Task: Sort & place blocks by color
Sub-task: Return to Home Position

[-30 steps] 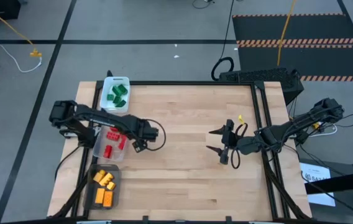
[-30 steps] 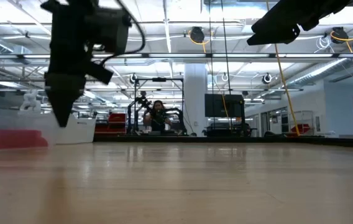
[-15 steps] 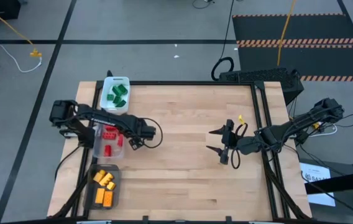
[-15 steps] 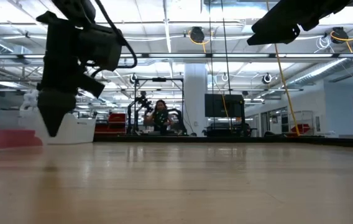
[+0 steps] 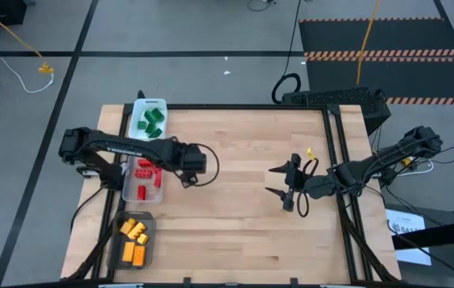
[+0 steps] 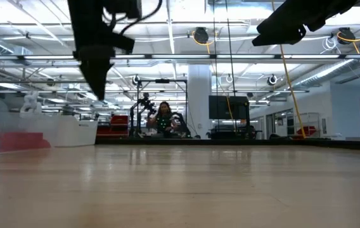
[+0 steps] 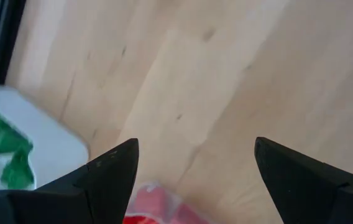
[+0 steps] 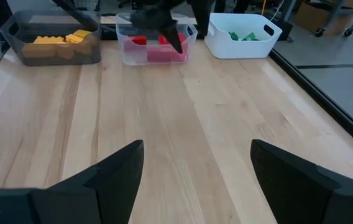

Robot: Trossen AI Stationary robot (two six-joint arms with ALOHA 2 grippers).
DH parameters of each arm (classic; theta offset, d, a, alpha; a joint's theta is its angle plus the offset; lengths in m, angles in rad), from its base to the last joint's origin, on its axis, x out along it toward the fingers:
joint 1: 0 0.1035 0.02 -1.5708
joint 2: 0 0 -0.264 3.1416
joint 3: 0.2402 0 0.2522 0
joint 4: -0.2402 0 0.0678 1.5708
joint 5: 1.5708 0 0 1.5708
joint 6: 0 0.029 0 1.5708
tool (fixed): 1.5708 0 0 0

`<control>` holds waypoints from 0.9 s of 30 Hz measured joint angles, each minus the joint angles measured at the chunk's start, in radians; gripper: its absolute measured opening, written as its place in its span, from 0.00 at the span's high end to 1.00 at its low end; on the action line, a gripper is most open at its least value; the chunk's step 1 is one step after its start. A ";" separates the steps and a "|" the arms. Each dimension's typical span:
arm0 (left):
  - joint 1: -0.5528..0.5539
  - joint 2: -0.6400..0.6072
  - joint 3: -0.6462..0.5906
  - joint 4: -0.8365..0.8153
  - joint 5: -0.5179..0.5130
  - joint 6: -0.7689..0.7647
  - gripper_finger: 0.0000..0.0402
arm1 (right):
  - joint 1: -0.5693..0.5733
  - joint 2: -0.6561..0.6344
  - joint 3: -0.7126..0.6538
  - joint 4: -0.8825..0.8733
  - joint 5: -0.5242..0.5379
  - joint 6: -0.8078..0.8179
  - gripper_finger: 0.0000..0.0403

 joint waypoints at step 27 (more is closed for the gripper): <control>-0.132 -0.366 -0.097 0.625 -0.057 0.368 0.99 | -0.008 -0.144 0.000 0.072 0.087 -0.231 0.96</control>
